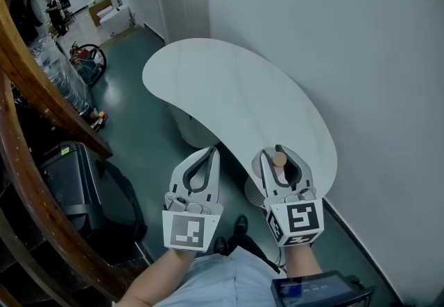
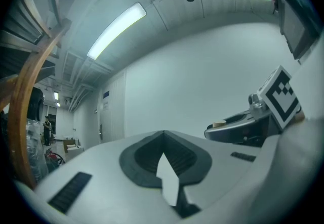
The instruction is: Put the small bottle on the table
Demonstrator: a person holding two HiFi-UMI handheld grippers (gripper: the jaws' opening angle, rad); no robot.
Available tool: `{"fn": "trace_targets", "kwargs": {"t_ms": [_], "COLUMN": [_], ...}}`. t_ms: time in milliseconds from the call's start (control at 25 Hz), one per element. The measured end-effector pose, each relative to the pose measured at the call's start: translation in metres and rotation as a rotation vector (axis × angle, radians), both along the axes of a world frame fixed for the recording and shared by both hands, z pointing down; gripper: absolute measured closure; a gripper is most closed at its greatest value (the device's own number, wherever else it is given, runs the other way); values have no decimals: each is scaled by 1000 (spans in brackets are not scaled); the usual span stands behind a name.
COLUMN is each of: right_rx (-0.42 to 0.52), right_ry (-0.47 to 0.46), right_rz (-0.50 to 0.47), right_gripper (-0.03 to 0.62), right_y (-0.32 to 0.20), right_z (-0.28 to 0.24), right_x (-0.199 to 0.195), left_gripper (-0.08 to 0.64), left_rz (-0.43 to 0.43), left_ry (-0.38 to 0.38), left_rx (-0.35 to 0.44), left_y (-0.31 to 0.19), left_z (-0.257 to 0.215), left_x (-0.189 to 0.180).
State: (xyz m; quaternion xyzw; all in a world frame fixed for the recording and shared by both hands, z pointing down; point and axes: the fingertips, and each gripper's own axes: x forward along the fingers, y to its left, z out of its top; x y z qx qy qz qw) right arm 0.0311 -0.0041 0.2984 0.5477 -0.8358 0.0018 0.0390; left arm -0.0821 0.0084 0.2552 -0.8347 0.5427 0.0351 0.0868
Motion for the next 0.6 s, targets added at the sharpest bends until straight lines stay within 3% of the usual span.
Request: {"fn": "trace_targets", "kwargs": {"t_ms": [600], "right_rx": [-32], "right_ry": [-18], "right_rz": [10], "right_gripper": [471], "right_y": [-115], "right_z": [19], "right_x": [7], "left_gripper": [560], "left_rz": [7], "left_ry": [-24], "left_rx": [-34], "left_y": [-115], "left_z": [11], "left_x": [11]}}
